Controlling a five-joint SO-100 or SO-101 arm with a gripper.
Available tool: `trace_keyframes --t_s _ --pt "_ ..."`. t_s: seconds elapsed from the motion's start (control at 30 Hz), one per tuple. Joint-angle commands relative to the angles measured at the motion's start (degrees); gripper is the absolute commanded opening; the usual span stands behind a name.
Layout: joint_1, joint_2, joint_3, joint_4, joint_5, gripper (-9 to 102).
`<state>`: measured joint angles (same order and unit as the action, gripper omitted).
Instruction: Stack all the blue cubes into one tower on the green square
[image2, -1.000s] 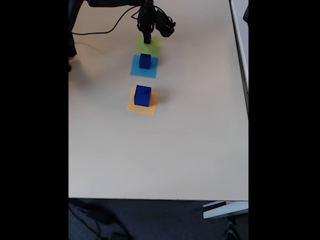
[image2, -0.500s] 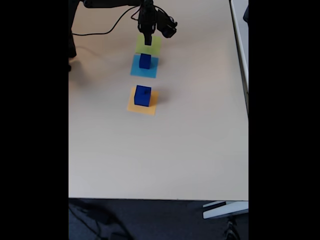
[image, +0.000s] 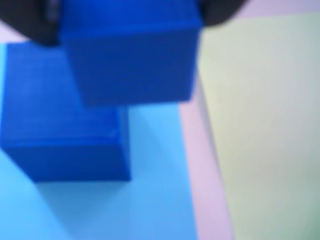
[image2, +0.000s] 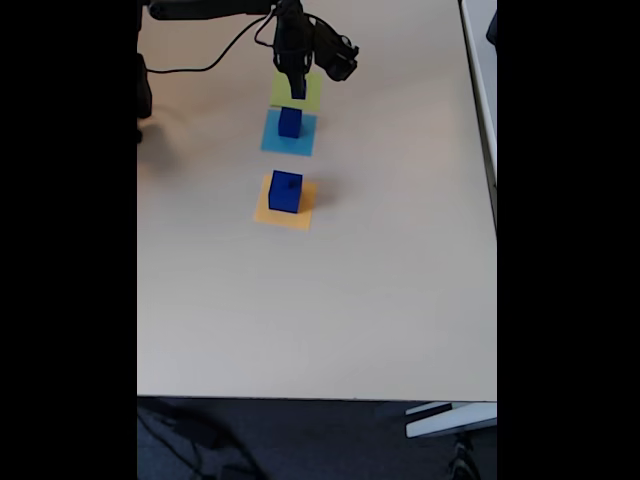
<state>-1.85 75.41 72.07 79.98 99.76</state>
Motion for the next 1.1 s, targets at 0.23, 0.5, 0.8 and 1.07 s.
trace_keyframes --t_s 0.23,0.5,0.8,1.07 --pt "1.93 7.65 5.98 -4.31 -2.72 4" --pt "2.81 7.82 7.82 -6.42 -3.69 4" --pt "3.34 7.91 9.76 -8.17 -3.87 4" --pt "3.6 8.35 11.87 -8.79 -3.78 4"
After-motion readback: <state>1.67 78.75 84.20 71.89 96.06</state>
